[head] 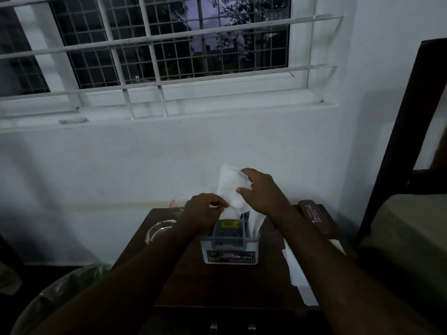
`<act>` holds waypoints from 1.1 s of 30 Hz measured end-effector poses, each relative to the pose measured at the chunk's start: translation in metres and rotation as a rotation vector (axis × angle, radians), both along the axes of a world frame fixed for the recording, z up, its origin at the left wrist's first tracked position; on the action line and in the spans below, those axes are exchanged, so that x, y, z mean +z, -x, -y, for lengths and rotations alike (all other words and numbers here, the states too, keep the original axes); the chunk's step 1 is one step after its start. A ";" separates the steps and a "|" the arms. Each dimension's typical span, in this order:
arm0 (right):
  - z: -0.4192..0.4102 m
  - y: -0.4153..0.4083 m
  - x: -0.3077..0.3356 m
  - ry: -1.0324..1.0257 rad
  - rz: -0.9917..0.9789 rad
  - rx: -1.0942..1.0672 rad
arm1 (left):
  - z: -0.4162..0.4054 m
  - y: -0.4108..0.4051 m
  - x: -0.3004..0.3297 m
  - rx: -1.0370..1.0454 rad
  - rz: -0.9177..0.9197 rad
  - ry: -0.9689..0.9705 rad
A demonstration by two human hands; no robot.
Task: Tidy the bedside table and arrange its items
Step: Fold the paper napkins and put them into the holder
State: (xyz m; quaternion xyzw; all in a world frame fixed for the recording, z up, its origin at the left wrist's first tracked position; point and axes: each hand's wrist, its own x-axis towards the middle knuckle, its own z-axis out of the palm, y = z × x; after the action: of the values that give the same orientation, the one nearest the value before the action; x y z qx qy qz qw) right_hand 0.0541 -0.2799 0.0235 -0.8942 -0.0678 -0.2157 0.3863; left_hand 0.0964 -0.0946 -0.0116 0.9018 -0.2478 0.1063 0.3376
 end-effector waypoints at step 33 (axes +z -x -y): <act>-0.010 0.005 -0.006 0.255 -0.253 0.171 | -0.007 -0.009 0.015 -0.102 -0.123 -0.074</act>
State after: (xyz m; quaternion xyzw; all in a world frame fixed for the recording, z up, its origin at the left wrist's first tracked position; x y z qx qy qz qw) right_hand 0.0490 -0.2702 0.0173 -0.9469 -0.1213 -0.0575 0.2921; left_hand 0.1056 -0.0880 0.0034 0.9048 -0.2760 0.0241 0.3234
